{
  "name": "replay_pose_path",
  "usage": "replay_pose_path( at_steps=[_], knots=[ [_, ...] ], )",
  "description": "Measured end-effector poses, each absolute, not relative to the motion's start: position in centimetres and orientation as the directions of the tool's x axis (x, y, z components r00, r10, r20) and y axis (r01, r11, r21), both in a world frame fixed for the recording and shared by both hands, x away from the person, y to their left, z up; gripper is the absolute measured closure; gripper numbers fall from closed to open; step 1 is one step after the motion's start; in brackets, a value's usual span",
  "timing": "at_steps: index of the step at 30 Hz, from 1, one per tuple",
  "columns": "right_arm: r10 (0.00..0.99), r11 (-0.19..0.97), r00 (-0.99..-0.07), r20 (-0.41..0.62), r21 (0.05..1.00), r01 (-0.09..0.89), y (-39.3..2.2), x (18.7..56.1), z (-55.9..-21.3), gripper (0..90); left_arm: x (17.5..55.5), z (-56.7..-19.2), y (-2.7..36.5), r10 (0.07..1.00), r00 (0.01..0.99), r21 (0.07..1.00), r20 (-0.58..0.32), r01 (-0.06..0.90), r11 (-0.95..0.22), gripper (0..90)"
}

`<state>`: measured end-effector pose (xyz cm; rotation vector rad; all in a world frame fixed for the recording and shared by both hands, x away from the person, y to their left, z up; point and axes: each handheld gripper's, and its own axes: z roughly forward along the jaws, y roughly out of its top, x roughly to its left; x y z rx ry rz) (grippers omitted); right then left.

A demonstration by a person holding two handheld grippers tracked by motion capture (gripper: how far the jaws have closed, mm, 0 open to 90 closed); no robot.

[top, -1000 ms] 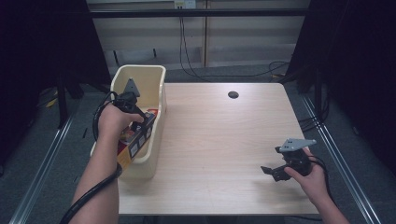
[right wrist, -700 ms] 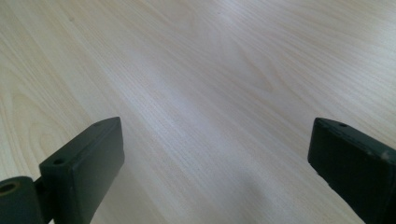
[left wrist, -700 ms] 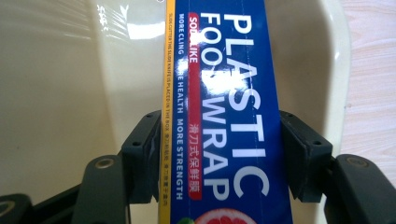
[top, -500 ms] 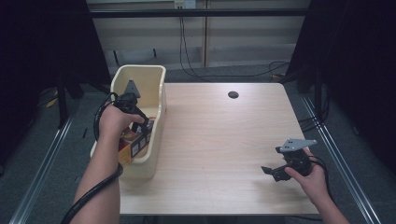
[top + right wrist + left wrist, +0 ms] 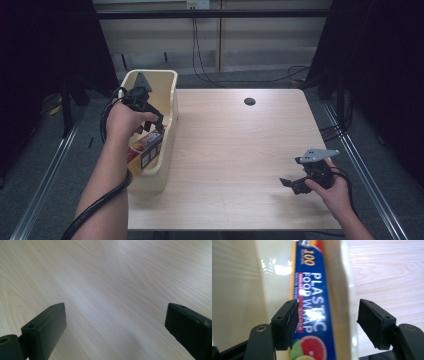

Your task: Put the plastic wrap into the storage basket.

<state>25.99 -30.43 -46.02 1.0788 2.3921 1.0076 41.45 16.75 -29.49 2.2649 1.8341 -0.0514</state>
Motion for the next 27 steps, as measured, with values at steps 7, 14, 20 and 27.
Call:
replay_pose_path(
  at_steps=[7, 14, 20, 27],
  knots=[
    [0.749, 0.463, -0.663, -0.006, 0.72, 0.517, -30.5, 25.9, -46.0, 3.5, 41.2, -28.2, 15.0, 0.946, 0.263, 0.189, -0.191, 0.955, -0.227, 31.7],
    [0.746, 0.466, -0.666, -0.009, 0.722, 0.512, -30.4, 25.9, -45.9, 3.5, 41.1, -27.6, 13.4, 0.929, 0.306, 0.22, -0.208, 0.94, -0.261, 30.3],
    [0.748, 0.466, -0.664, -0.01, 0.72, 0.514, -30.4, 25.8, -45.9, 3.5, 41.1, -27.5, 12.1, 0.914, 0.342, 0.244, -0.217, 0.926, -0.288, 28.8],
    [0.746, 0.463, -0.666, -0.008, 0.725, 0.51, -30.5, 25.8, -45.8, 3.5, 41.1, -28.1, 10.5, 0.903, 0.369, 0.245, -0.219, 0.917, -0.315, 24.5]
  ],
)
